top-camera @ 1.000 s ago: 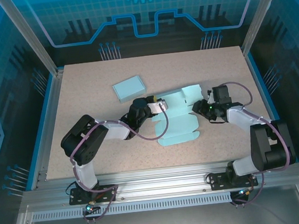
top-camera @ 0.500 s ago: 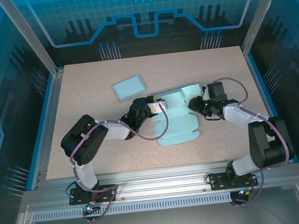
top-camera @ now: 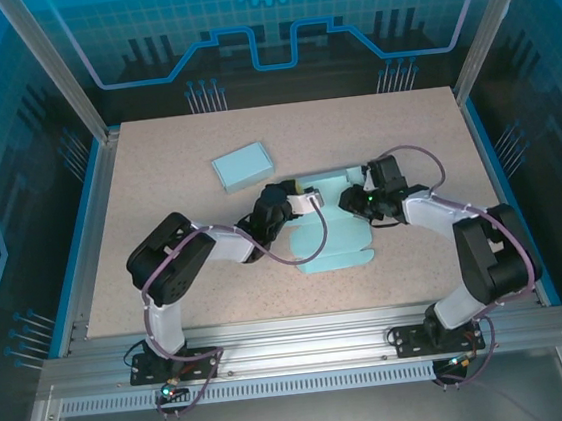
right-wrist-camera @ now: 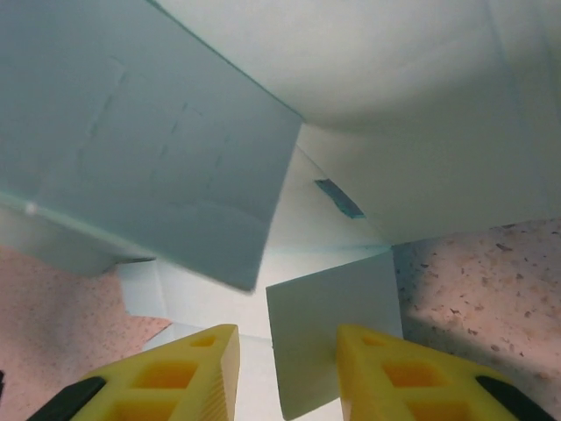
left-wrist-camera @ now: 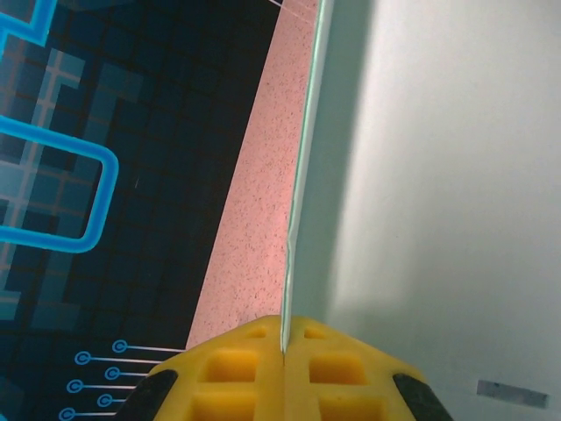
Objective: Fold the paper box
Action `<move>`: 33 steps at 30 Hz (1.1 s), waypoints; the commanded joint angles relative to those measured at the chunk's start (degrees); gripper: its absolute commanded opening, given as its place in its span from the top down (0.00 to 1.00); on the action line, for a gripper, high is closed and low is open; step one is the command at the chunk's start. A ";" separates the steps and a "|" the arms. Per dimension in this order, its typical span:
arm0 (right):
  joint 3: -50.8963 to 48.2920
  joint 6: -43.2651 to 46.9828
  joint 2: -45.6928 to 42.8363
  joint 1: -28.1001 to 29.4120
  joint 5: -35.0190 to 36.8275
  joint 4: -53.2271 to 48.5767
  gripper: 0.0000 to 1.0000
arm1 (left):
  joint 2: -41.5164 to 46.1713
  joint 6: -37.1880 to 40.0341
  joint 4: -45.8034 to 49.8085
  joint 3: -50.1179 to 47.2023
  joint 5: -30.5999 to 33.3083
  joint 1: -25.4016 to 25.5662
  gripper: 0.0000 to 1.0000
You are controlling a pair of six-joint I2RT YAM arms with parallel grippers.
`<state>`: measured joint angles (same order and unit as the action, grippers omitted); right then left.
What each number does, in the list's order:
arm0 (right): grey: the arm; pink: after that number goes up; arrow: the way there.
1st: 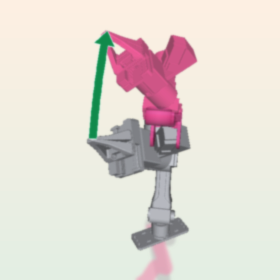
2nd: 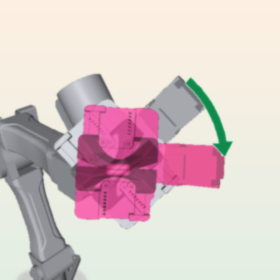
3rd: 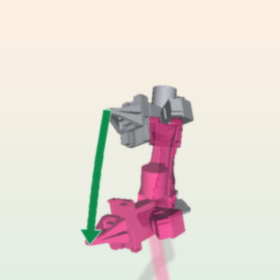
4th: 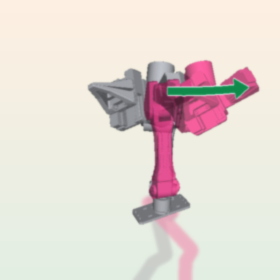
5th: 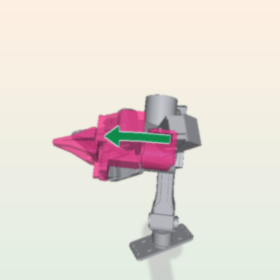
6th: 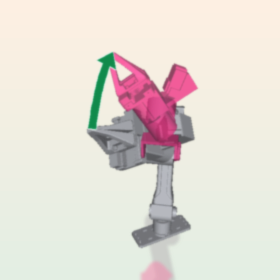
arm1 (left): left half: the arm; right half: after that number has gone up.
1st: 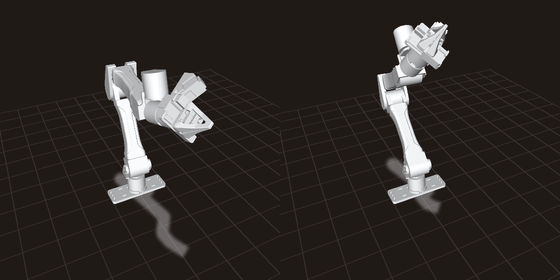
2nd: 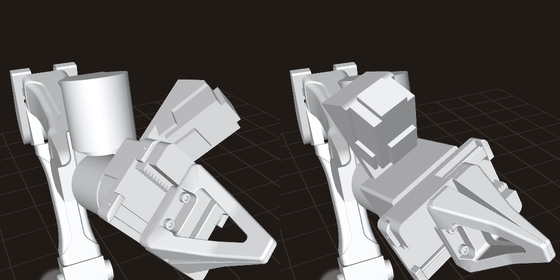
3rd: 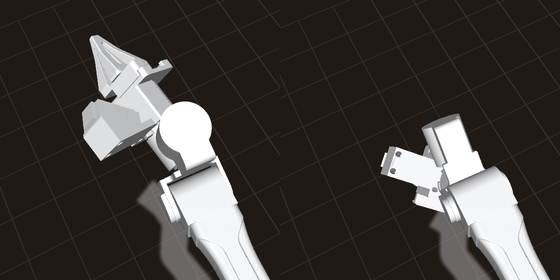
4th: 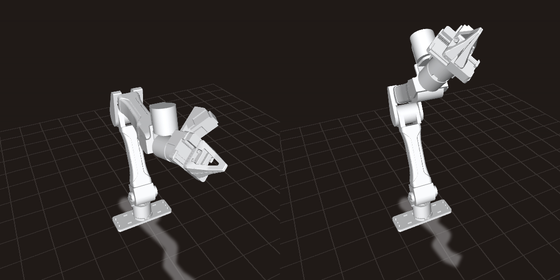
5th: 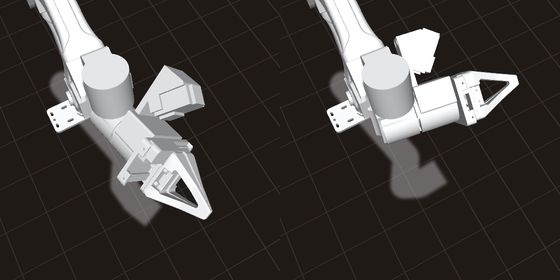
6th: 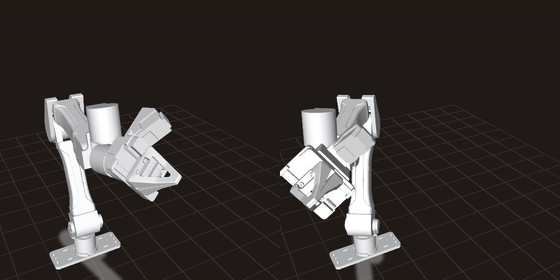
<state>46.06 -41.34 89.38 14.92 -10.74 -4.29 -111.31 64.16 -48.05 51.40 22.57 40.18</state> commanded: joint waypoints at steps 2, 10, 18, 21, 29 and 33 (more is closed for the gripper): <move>1.37 -0.98 2.71 0.93 0.89 1.77 0.65 | -2.48 4.99 -7.60 0.75 3.56 1.13 1.00; -1.40 0.23 -0.61 -1.15 0.49 0.01 0.63 | -5.71 14.62 -20.84 -1.81 5.70 2.15 1.00; -5.71 5.44 -13.17 -9.62 -3.94 -5.38 0.54 | -8.04 20.48 -27.75 -3.87 6.22 2.91 1.00; -6.42 7.33 -17.27 -13.86 -6.16 -6.98 0.53 | -8.56 22.40 -28.74 -4.36 6.40 3.23 1.00; -1.79 10.64 -14.62 -25.84 -13.94 -6.15 0.54 | -10.23 26.23 -30.92 -4.67 7.56 4.46 1.00; 2.34 9.58 -7.31 -29.29 -17.04 -3.19 0.56 | -10.63 27.08 -31.66 -5.13 8.15 4.73 1.00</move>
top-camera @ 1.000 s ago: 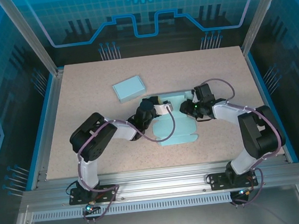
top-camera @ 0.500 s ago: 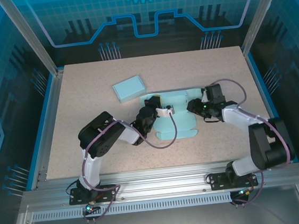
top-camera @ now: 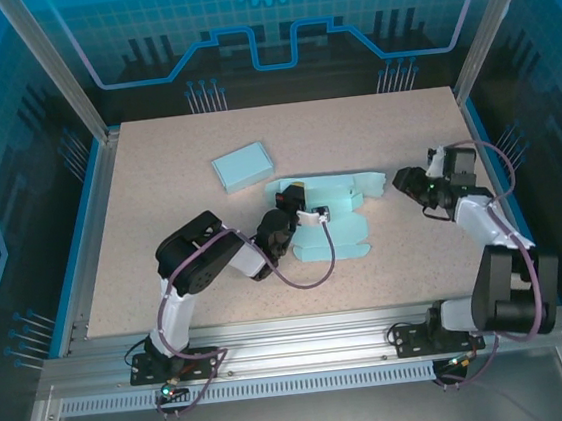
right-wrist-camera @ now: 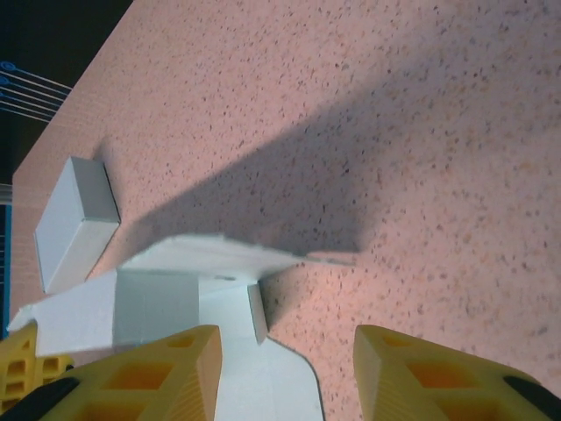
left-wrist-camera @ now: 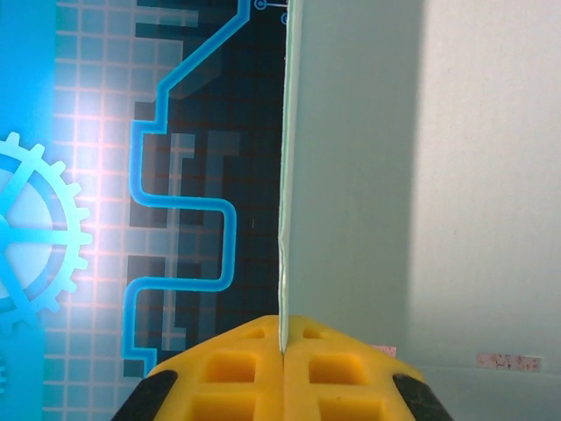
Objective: Fold the paper box
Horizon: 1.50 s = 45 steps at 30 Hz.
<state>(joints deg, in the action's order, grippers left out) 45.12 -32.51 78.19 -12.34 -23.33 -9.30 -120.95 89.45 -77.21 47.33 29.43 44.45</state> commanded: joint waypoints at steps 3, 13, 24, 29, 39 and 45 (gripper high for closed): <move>8.30 0.08 10.95 -3.56 -6.98 3.46 0.57 | -1.57 3.05 -2.94 -0.87 1.63 0.75 1.00; 25.15 3.75 31.25 -0.32 -11.02 -1.83 0.57 | -2.91 3.38 -2.95 0.89 4.00 1.74 1.00; 24.35 5.12 33.73 5.20 -11.41 -3.88 0.58 | -3.31 3.31 -2.99 1.06 7.01 2.20 1.00; 20.58 4.79 31.09 5.22 -11.68 -3.07 0.58 | -3.84 3.53 -2.95 1.42 8.40 2.56 1.00; 12.32 4.86 24.09 5.98 -11.54 -0.90 0.58 | -5.46 4.85 -2.95 3.48 9.42 3.29 1.00; 9.28 5.80 21.11 8.30 -9.05 -0.90 0.59 | -6.05 5.50 -2.95 3.82 9.41 3.98 1.00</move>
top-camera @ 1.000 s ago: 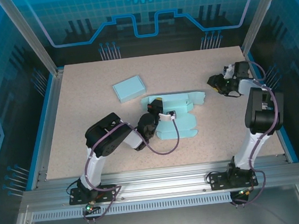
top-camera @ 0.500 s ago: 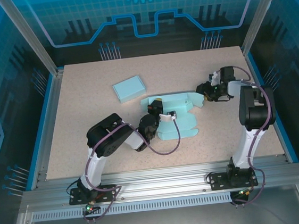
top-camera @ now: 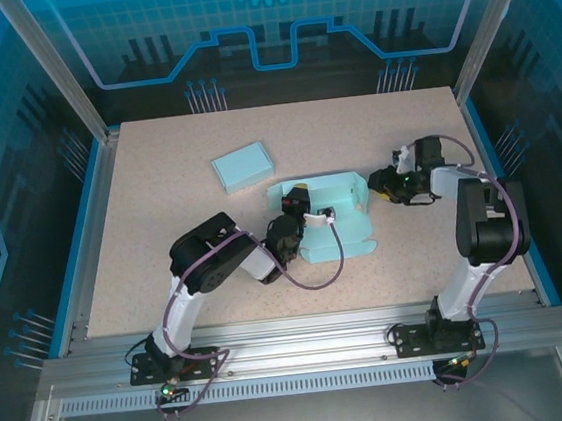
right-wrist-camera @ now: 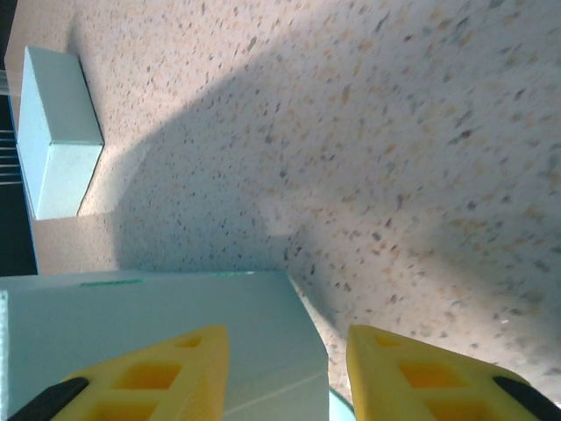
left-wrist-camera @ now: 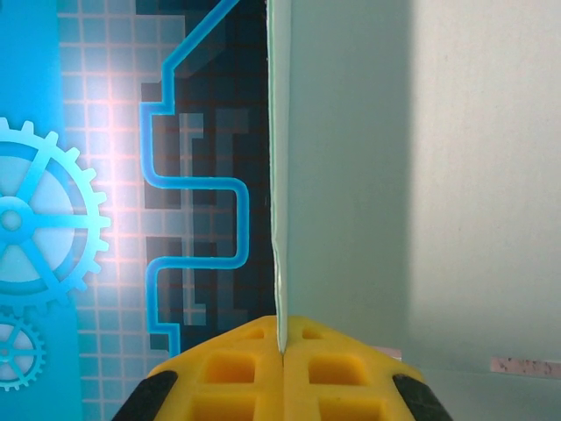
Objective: Fold the paper box
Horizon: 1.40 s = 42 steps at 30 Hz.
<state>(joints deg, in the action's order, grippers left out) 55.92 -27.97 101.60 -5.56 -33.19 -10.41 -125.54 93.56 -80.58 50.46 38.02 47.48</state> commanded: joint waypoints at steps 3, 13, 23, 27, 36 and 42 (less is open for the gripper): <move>-2.81 1.82 -3.08 1.91 1.60 0.72 0.59 | -1.64 1.77 0.42 0.81 0.66 1.21 1.00; -5.04 2.11 -4.13 4.06 1.07 1.83 0.59 | -2.81 2.24 0.47 2.05 -0.09 1.30 1.00; -4.63 4.66 -6.11 8.13 6.87 0.48 0.59 | -3.13 1.98 0.46 2.56 -0.83 1.43 1.00; -4.63 4.81 -6.55 9.78 9.89 1.41 0.59 | -2.86 1.47 1.11 2.20 -1.66 1.38 1.00; -8.64 3.64 -9.06 13.64 14.78 7.20 0.58 | -2.10 -0.46 2.75 1.05 -3.60 1.21 1.00; -11.87 2.72 -11.56 14.97 15.69 9.53 0.59 | -2.20 -1.28 2.98 0.75 -5.44 0.42 1.00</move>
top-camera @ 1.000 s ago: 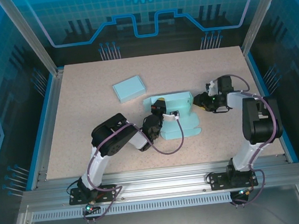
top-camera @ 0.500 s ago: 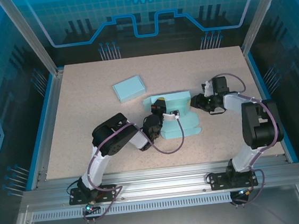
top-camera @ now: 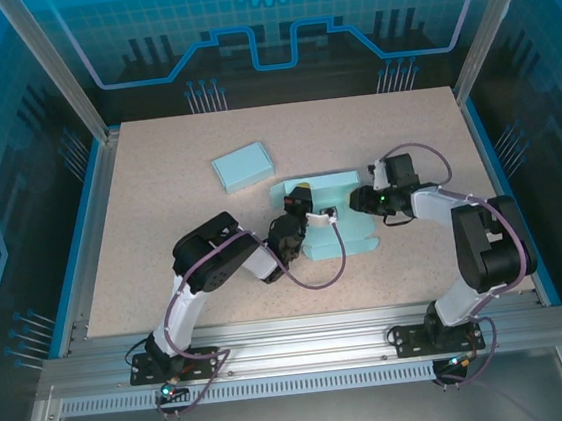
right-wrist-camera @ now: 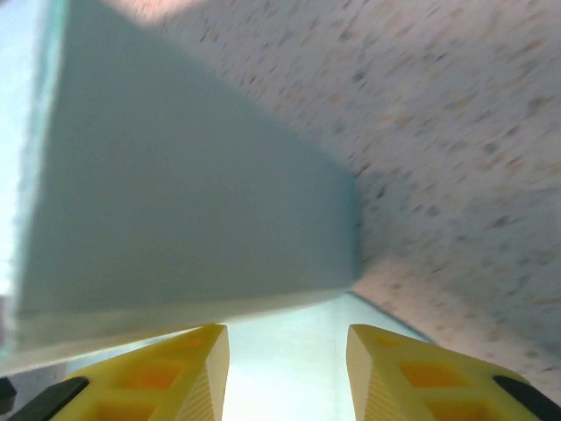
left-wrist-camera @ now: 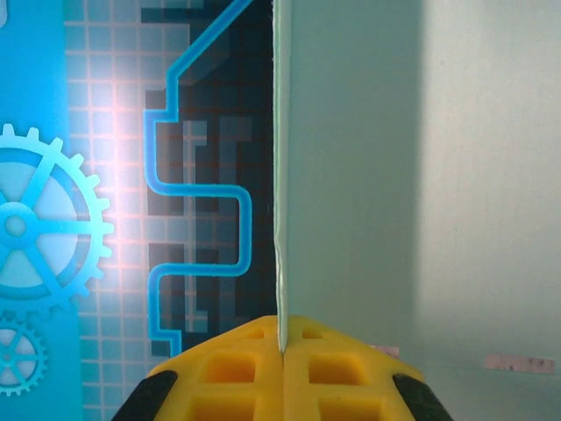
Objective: Fold the paper box
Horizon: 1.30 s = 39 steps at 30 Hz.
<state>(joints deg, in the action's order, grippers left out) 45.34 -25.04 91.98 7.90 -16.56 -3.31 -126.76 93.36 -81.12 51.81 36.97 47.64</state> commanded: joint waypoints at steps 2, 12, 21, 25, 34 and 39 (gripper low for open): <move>-1.91 -0.26 -2.58 1.96 0.32 2.48 0.59 | -0.97 -0.60 3.00 -0.95 -5.18 0.12 1.00; -0.09 -1.36 -2.13 2.60 6.86 2.81 0.59 | -0.61 -0.63 1.67 -2.50 -8.00 -0.96 1.00; -0.53 -1.13 -7.60 5.41 8.59 -3.01 0.51 | -0.76 -1.09 1.85 -2.19 -8.85 -1.38 1.00; -2.78 -1.03 -13.75 5.64 9.98 -8.54 0.45 | -1.36 -0.84 1.89 -1.65 -8.85 -1.49 1.00; -5.94 0.00 -28.95 3.06 13.16 -16.71 0.35 | -2.43 0.01 1.66 -0.40 -9.97 -1.56 1.00; -8.65 -2.57 -34.55 -3.48 14.10 -17.29 0.34 | -2.43 0.04 2.02 0.13 -10.47 -1.47 1.00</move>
<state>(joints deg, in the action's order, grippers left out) 38.24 -26.13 59.40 7.53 -4.29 -17.82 -126.87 93.17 -82.21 51.33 28.64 46.28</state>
